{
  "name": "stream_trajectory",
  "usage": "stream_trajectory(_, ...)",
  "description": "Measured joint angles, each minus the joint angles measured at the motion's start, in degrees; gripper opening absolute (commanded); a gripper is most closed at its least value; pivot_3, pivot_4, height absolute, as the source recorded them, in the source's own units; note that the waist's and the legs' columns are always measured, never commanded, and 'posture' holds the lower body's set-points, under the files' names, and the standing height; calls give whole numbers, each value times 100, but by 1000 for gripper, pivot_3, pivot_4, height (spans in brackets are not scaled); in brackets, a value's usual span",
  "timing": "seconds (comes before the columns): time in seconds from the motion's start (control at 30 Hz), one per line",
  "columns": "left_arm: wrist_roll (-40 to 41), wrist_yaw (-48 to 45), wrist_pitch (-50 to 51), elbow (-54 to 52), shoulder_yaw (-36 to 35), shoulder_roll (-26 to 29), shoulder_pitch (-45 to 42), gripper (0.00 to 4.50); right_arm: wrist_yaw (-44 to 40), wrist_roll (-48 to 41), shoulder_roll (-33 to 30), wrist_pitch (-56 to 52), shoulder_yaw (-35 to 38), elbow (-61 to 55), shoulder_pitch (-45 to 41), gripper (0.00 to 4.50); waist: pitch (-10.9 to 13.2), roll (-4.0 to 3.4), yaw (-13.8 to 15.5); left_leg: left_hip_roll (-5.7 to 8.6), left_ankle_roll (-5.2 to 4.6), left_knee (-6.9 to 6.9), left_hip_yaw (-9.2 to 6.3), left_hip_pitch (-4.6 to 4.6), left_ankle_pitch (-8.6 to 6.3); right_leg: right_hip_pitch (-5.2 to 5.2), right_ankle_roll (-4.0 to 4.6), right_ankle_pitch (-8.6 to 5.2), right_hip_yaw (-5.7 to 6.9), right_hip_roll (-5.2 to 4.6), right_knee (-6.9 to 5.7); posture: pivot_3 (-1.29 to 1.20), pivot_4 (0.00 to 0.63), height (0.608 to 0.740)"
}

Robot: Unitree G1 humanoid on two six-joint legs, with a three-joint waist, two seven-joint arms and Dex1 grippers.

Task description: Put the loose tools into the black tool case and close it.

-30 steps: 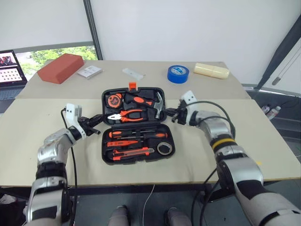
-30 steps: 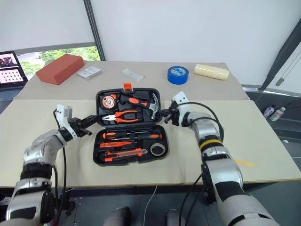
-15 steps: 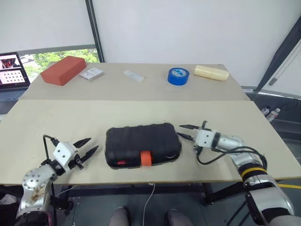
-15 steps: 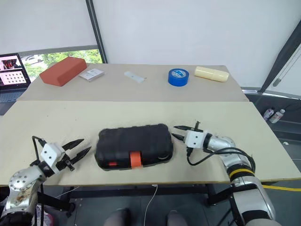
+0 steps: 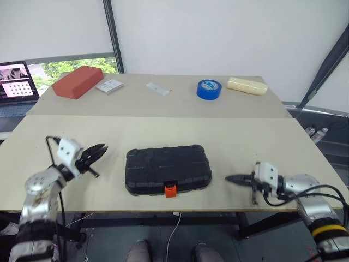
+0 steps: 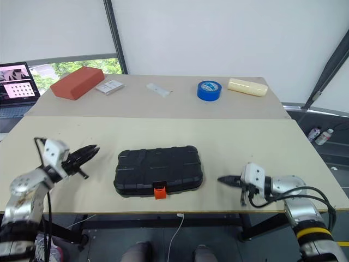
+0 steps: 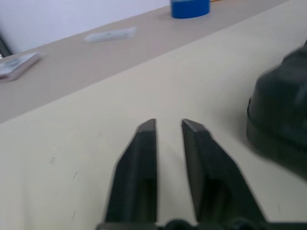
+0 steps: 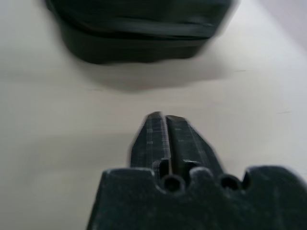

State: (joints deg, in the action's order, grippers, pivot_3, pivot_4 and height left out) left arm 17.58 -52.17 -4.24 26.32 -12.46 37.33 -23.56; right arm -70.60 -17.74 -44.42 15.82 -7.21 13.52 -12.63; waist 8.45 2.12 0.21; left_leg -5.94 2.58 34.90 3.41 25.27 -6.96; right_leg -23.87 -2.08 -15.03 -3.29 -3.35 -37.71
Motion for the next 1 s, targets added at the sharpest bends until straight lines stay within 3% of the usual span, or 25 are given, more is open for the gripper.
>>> stream_trajectory(0.17,-531,-309,60,1210,635,-7,-987,49,104,187,192,-996,-429,-1008,103,0,0,3,-107,1,0,-2,1,2,0,-18,-4,-1,-15,11,-6,0,150,740)
stream_trajectory(0.3,-853,-722,-86,2043,991,-54,-1396,49,566,664,784,-1170,-693,-940,-431,0,4,8,-120,1,-1,-3,2,12,0,-31,-4,-1,-22,15,-15,0,150,740)
stream_trajectory(0.47,-772,-1383,222,2159,1035,-57,-1373,49,910,1140,1068,-1070,-761,-373,-960,0,7,14,-95,1,-1,0,3,19,0,-33,4,3,-21,14,-14,0,150,740)
stream_trajectory(0.83,286,-1046,1631,-702,127,-25,782,49,1346,1479,1620,-168,-571,1767,-1961,0,8,16,-128,-1,-1,0,5,13,1,-31,21,12,-24,10,-24,0,150,740)
stream_trajectory(1.0,892,-1025,2181,-1560,-486,352,1264,49,1037,1226,1603,41,-356,1928,-1919,0,17,29,-98,-1,-1,-3,5,14,0,-32,23,11,-22,8,-24,0,150,740)
